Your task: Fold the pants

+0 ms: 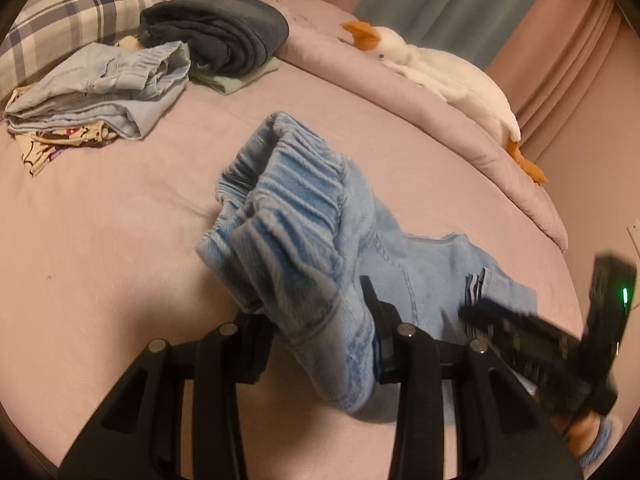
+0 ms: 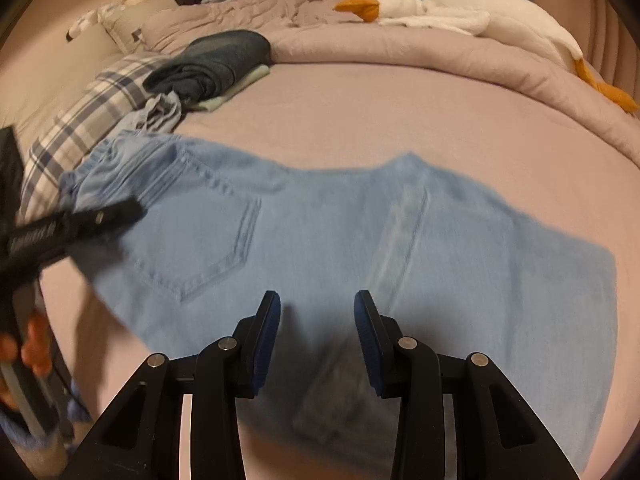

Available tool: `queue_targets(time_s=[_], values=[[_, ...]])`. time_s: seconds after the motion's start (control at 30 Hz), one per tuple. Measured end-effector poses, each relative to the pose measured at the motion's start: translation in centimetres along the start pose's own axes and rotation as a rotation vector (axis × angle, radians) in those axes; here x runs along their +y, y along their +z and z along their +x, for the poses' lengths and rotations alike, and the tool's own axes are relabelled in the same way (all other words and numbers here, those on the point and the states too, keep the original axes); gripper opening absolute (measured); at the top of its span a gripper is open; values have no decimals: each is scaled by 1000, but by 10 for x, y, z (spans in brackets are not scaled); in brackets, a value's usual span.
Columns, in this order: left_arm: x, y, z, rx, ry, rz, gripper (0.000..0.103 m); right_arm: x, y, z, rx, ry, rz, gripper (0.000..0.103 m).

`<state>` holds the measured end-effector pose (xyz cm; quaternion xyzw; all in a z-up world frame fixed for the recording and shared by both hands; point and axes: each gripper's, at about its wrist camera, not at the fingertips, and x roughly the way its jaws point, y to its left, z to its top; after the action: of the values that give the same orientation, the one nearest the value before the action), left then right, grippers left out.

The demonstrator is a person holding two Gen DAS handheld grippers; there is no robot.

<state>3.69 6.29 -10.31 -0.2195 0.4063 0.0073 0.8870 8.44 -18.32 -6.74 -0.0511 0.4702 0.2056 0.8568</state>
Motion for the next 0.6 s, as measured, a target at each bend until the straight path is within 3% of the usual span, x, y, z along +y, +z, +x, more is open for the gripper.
queue_targets(time_s=[0.17, 0.27, 0.37, 0.6], values=[[5, -1, 5, 18, -2, -1, 37, -5, 34, 20, -12, 15, 51, 39], [5, -2, 5, 24, -4, 1, 37, -8, 44, 44, 30, -4, 77, 39], [4, -1, 6, 25, -3, 5, 37, -6, 45, 67, 74, -34, 69, 39], [7, -1, 8, 33, -8, -1, 38, -3, 44, 60, 97, -55, 47, 39]])
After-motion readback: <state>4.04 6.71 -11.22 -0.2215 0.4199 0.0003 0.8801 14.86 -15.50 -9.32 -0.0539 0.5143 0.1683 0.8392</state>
